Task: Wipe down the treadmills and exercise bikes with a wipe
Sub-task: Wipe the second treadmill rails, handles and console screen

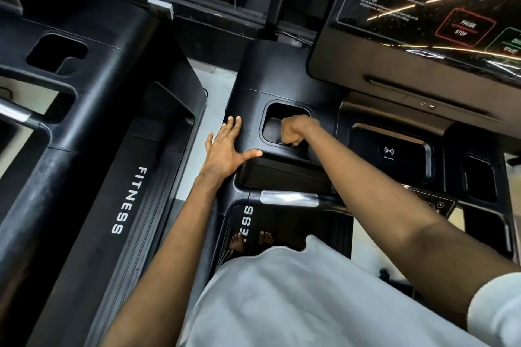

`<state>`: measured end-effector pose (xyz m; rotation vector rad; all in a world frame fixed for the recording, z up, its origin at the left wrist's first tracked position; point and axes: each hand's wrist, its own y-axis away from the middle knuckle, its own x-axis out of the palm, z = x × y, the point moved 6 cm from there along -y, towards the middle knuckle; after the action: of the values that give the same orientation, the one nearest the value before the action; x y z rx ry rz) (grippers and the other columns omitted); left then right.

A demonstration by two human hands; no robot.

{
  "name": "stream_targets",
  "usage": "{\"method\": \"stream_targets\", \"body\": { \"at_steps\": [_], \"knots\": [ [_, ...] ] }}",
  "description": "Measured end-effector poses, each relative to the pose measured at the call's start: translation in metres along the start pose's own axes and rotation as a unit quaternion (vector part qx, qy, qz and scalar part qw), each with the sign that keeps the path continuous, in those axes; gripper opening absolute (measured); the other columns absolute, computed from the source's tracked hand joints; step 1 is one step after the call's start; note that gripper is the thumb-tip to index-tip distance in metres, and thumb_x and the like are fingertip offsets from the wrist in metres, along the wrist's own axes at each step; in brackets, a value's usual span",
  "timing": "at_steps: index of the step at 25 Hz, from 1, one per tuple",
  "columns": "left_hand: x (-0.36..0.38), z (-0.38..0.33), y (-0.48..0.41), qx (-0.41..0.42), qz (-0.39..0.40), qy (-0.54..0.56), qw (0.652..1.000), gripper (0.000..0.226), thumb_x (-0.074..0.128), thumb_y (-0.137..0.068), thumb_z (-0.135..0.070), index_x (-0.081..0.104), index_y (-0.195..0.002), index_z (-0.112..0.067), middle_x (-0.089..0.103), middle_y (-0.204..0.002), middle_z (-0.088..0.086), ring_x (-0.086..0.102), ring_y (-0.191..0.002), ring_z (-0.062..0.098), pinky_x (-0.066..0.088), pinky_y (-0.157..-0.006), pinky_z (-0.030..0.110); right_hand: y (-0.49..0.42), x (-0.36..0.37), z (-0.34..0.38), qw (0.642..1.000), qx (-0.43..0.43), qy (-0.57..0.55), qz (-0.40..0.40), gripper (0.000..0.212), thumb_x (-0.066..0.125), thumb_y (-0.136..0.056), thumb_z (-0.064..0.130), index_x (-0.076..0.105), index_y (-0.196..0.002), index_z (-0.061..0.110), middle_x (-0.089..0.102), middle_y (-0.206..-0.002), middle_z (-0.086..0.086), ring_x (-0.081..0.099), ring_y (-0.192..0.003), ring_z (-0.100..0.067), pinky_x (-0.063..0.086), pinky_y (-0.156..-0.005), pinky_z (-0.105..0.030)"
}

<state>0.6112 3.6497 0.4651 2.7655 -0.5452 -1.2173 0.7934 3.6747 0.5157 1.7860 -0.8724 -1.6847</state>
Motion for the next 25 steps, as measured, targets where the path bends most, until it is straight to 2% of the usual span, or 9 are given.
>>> {"method": "stream_targets", "body": {
  "at_steps": [2,4,8,12,15,17,19,22,25],
  "knots": [
    [-0.001,-0.001,-0.001,0.002,-0.003,-0.005,1.000,0.107,0.069,-0.076,-0.069,0.018,-0.160,-0.028,0.013,-0.168,0.002,0.011,-0.154,0.015,0.000,-0.124,0.043,0.002,0.000,-0.002,0.991,-0.021,-0.134,-0.010,0.014,0.056,-0.089,0.013,0.062,-0.077,0.011,0.063,-0.067,-0.007,0.054,-0.060,-0.018,0.047,-0.065,-0.024],
    [0.001,-0.005,-0.001,0.036,-0.020,-0.009,0.999,0.096,0.069,-0.080,-0.064,0.027,-0.158,-0.027,0.018,-0.166,0.003,0.014,-0.154,0.019,0.004,-0.124,0.042,0.011,-0.002,-0.001,0.970,-0.051,-0.225,-0.077,0.013,0.059,-0.086,0.014,0.066,-0.075,0.012,0.064,-0.072,-0.006,0.057,-0.068,-0.019,0.046,-0.068,-0.027],
    [0.011,-0.022,0.002,0.153,-0.029,-0.050,0.987,0.063,0.064,-0.095,-0.042,0.042,-0.152,-0.023,0.029,-0.162,0.002,0.017,-0.153,0.020,0.008,-0.125,0.041,0.051,0.018,-0.014,0.939,-0.060,-0.196,-0.275,0.011,0.061,-0.090,0.012,0.072,-0.089,0.009,0.073,-0.091,-0.012,0.067,-0.090,-0.030,0.048,-0.072,-0.030],
    [0.014,-0.032,0.002,0.194,-0.033,-0.073,0.978,0.057,0.066,-0.095,-0.040,0.051,-0.146,-0.020,0.037,-0.158,0.005,0.025,-0.151,0.023,0.009,-0.122,0.037,0.073,0.039,-0.035,0.909,-0.083,-0.192,-0.360,0.019,0.060,-0.088,0.002,0.070,-0.104,0.008,0.070,-0.103,-0.012,0.067,-0.093,-0.028,0.042,-0.074,-0.022],
    [0.025,-0.045,0.007,0.227,-0.052,-0.100,0.967,0.049,0.065,-0.095,-0.041,0.060,-0.138,-0.018,0.048,-0.151,0.009,0.032,-0.148,0.031,0.015,-0.121,0.041,0.083,0.049,-0.042,0.898,-0.096,-0.192,-0.385,0.029,0.055,-0.086,-0.006,0.070,-0.107,0.007,0.068,-0.107,-0.010,0.067,-0.098,-0.028,0.049,-0.085,-0.028],
    [0.035,-0.055,0.009,0.224,-0.061,-0.110,0.966,0.046,0.064,-0.096,-0.040,0.062,-0.136,-0.017,0.055,-0.145,0.011,0.032,-0.147,0.034,0.017,-0.121,0.044,0.089,0.051,-0.066,0.896,-0.055,-0.197,-0.393,0.032,0.053,-0.085,-0.009,0.071,-0.106,0.006,0.068,-0.107,-0.012,0.068,-0.099,-0.031,0.053,-0.086,-0.034],
    [0.042,-0.060,0.010,0.214,-0.068,-0.112,0.968,0.044,0.063,-0.097,-0.039,0.063,-0.135,-0.017,0.060,-0.139,0.012,0.033,-0.146,0.034,0.015,-0.122,0.045,0.092,0.051,-0.093,0.892,-0.014,-0.199,-0.406,0.028,0.055,-0.086,-0.005,0.072,-0.106,0.004,0.068,-0.106,-0.014,0.068,-0.096,-0.034,0.053,-0.084,-0.036],
    [0.051,-0.069,0.012,0.226,-0.064,-0.099,0.967,0.044,0.061,-0.098,-0.035,0.062,-0.136,-0.012,0.061,-0.138,0.013,0.040,-0.143,0.032,0.006,-0.122,0.034,0.095,0.055,-0.100,0.898,-0.017,-0.196,-0.394,0.015,0.062,-0.091,0.015,0.072,-0.096,0.006,0.070,-0.099,-0.013,0.067,-0.092,-0.030,0.051,-0.080,-0.032],
    [0.061,-0.085,0.012,0.228,-0.024,-0.096,0.969,0.053,0.057,-0.100,-0.042,0.055,-0.141,-0.009,0.057,-0.143,0.012,0.041,-0.143,0.028,0.013,-0.122,0.037,0.095,0.054,-0.092,0.887,-0.053,-0.227,-0.399,0.013,0.059,-0.090,0.004,0.071,-0.094,0.007,0.069,-0.096,-0.010,0.068,-0.088,-0.027,0.054,-0.079,-0.035]
  ]
}}
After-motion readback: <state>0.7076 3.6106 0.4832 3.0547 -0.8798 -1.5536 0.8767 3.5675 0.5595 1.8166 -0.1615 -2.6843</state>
